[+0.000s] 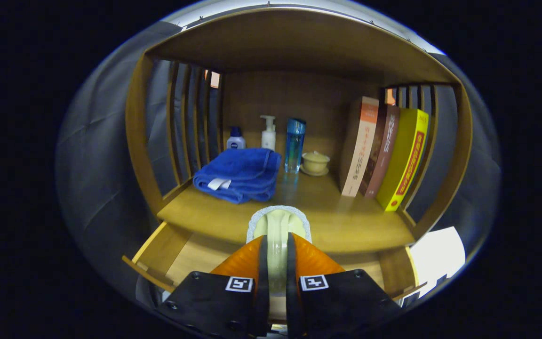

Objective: Pull open the drawer, take out the items inside it, and place them on the countertop above the cabinet.

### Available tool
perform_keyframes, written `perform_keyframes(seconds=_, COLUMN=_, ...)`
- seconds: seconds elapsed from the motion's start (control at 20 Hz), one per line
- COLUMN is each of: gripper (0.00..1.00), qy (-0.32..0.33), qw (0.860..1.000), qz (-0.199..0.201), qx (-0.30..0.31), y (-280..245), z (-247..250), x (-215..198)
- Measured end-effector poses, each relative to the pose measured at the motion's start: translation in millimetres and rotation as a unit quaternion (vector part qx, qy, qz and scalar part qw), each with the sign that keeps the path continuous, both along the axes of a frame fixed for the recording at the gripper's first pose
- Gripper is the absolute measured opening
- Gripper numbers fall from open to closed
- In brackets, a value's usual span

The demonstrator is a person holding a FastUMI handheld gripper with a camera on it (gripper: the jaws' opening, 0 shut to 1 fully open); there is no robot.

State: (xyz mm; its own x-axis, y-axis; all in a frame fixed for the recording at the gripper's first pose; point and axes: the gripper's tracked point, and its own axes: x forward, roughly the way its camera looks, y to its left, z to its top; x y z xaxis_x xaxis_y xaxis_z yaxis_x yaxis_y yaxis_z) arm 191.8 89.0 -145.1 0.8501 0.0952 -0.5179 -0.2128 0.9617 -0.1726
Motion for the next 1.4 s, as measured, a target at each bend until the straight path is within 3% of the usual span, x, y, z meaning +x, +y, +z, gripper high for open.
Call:
perform_keyframes(seconds=0.3, gripper=0.23, qy=-0.004, qw=0.999, qz=-0.034, qx=-0.017, y=-5, z=-15, x=61)
perform_keyframes(seconds=0.55, gripper=0.23, qy=0.037, qw=0.996, qz=-0.075, qx=0.000, y=-18, z=-54, x=74)
perform_keyframes(seconds=1.1, gripper=0.34, qy=0.024, qw=0.996, qz=-0.085, qx=-0.003, y=-27, z=-68, x=81)
perform_keyframes(seconds=1.35, gripper=0.76, qy=-0.017, qw=0.997, qz=-0.068, qx=-0.016, y=-20, z=-48, x=84)
perform_keyframes(seconds=1.4, gripper=0.81, qy=-0.018, qw=0.998, qz=-0.064, qx=-0.022, y=-18, z=-45, x=82)
